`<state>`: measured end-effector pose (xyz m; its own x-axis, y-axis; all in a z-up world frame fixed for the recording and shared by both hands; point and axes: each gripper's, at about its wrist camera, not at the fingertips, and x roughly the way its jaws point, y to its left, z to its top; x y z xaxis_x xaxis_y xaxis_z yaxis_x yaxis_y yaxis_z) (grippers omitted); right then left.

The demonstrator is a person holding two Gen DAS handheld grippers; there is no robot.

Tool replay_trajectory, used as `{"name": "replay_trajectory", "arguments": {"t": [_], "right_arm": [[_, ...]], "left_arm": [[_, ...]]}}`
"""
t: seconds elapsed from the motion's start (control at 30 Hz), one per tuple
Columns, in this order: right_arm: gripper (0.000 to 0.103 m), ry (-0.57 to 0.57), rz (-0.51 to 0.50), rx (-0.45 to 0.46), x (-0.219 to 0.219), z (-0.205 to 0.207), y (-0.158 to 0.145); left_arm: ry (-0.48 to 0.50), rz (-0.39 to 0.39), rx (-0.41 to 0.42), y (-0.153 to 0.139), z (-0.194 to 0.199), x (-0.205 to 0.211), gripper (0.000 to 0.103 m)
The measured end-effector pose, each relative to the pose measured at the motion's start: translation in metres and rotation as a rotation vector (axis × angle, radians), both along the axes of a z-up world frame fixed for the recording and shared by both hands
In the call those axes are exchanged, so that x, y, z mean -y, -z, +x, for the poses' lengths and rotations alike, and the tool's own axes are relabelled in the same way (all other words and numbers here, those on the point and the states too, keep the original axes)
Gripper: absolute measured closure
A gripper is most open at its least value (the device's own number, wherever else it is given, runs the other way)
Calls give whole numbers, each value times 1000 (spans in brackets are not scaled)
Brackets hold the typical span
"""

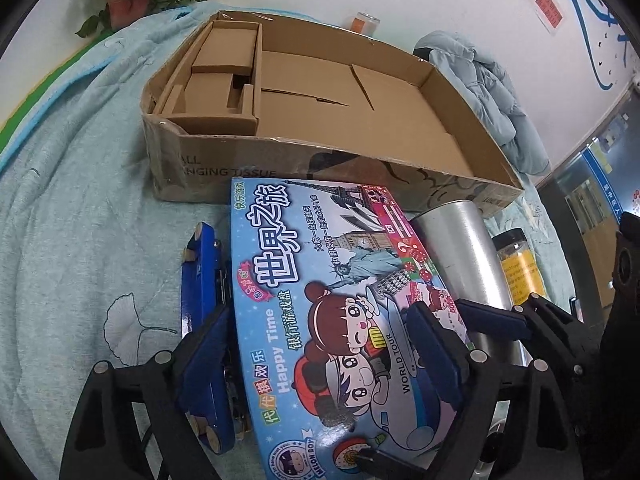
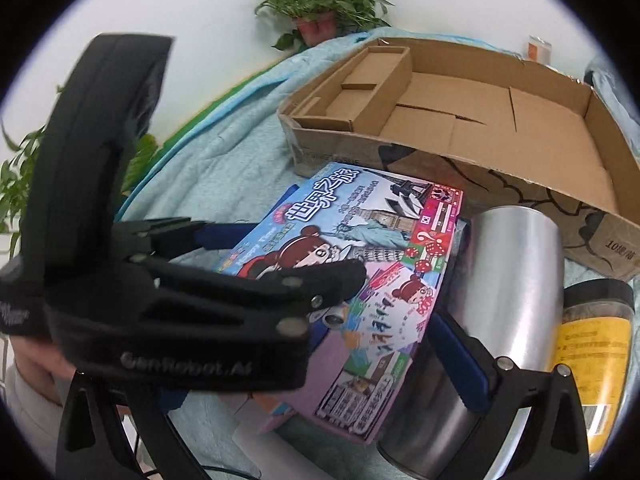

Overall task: Organize rigid objects
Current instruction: 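Grasp the blue-and-pink game box with the left gripper and lift it, then carry the game box with the left gripper and lower it into the cardboard box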

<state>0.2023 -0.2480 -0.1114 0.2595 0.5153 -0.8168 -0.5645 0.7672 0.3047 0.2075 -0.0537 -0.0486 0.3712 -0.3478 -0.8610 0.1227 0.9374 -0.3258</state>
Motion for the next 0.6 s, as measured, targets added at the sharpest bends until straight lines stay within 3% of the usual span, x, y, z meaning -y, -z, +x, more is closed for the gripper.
{"name": "replay_trajectory", "arguments": {"t": [0.17, 0.6], "right_arm": [[1, 11, 16, -57, 9, -2, 2], [0, 38, -13, -9, -2, 7, 4]], "left_arm": [[15, -32, -12, 7, -4, -8, 17], [6, -50, 34, 10, -16, -11, 20]]}}
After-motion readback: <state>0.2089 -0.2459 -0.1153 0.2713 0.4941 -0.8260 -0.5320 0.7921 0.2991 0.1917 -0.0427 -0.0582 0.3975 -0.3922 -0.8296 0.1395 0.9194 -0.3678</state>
